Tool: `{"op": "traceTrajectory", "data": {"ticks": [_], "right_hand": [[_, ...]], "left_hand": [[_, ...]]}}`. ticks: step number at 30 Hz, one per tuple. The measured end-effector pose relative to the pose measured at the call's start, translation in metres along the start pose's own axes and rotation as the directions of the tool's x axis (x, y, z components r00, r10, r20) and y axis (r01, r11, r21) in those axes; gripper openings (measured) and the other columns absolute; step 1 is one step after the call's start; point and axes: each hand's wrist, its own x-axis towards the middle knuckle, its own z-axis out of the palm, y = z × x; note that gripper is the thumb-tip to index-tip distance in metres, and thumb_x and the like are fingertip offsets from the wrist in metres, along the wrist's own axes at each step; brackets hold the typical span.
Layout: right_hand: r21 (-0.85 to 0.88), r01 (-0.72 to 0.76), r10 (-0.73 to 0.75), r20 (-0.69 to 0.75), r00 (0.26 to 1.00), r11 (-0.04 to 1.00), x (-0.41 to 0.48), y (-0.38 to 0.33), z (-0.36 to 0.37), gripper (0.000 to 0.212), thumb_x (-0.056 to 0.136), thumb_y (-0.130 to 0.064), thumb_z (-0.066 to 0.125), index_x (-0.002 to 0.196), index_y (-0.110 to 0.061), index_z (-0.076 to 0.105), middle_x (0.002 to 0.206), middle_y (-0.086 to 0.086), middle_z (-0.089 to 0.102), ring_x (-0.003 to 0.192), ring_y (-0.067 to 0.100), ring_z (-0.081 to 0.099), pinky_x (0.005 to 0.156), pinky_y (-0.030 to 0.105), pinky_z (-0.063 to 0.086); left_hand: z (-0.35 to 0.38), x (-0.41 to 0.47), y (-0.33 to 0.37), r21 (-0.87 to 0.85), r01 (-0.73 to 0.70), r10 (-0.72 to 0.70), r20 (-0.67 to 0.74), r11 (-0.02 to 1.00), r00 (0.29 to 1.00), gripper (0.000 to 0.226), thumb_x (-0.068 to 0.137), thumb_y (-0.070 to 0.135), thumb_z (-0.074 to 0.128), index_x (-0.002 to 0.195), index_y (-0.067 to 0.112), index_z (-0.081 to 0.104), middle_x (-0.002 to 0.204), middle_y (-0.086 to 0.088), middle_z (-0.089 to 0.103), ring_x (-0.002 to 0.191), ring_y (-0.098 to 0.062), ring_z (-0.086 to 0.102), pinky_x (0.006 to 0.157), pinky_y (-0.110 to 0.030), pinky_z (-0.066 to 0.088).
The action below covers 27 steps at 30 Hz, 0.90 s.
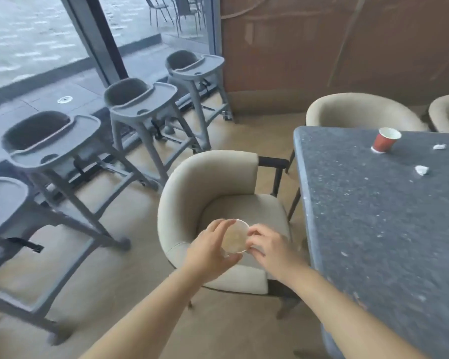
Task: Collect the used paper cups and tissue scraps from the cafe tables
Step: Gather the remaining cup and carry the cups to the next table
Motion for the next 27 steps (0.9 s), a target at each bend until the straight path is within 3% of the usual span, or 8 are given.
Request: {"op": "traceTrajectory", "data": {"ticks": [4,8,12,16,22,27], "right_hand": [[0.067,0.054,-0.05,-0.058,0.997,0.996,0.038,-0.067,0.047,0.005,0.081,-0.007,0.064,0.079,-0.011,0.065,0.096,0.0,0.061,0.082,0.018,0.057,0.065,0.025,0.044],[0.127,0.154,-0.153,-0.023,0.988,0.98,0.072,-0.133,0.091,0.007,0.077,-0.004,0.068,0.077,-0.01,0.066,0.093,0.003,0.063,0.082,0.016,0.057,0.07,0.014,0.037],[0.169,0.24,-0.246,0.012,0.969,0.956,0.098,-0.181,0.122,0.012,0.071,0.002,0.071,0.075,-0.008,0.066,0.089,0.006,0.065,0.079,0.019,0.059,0.072,0.012,0.036],[0.189,0.301,-0.318,0.065,0.946,0.934,0.124,-0.2,0.147,0.01,0.074,-0.002,0.071,0.078,-0.009,0.065,0.092,0.005,0.063,0.082,0.021,0.061,0.073,0.021,0.044],[0.178,0.302,-0.322,0.097,0.942,0.937,0.17,-0.202,0.174,0.012,0.073,-0.002,0.07,0.079,-0.011,0.066,0.093,0.004,0.063,0.084,0.02,0.061,0.073,0.022,0.044],[0.19,0.255,-0.276,0.092,0.957,0.948,0.245,-0.201,0.203,0.01,0.075,-0.001,0.068,0.08,-0.009,0.067,0.094,0.005,0.063,0.083,0.021,0.061,0.072,0.018,0.041]], "left_hand": [[-0.057,-0.047,-0.062,0.063,0.032,-0.025,-0.119,0.997,0.993,0.044,0.076,0.049,0.067,0.114,0.033,0.053,0.132,0.012,0.043,0.09,-0.007,0.058,0.069,-0.026,0.051],[-0.111,-0.097,-0.118,0.092,0.082,-0.065,-0.177,0.992,0.982,0.02,0.077,0.036,0.071,0.092,0.025,0.063,0.13,0.004,0.047,0.094,-0.01,0.059,0.071,-0.025,0.05],[-0.143,-0.13,-0.152,0.075,0.189,-0.171,-0.195,0.979,0.966,0.013,0.077,0.02,0.071,0.089,0.016,0.065,0.129,-0.002,0.049,0.096,-0.017,0.061,0.072,-0.019,0.04],[-0.162,-0.144,-0.179,0.028,0.261,-0.246,-0.253,0.965,0.936,0.01,0.076,0.019,0.071,0.085,0.015,0.065,0.126,0.0,0.051,0.095,-0.017,0.061,0.071,-0.019,0.039],[-0.182,-0.125,-0.222,-0.005,0.279,-0.272,-0.245,0.96,0.931,0.023,0.081,0.03,0.066,0.101,0.021,0.061,0.13,0.008,0.047,0.104,-0.013,0.057,0.079,-0.028,0.049],[-0.215,-0.066,-0.281,0.028,0.296,-0.288,-0.165,0.955,0.943,0.046,0.081,0.041,0.061,0.122,0.023,0.049,0.135,0.009,0.04,0.111,-0.012,0.053,0.085,-0.032,0.047]]}}
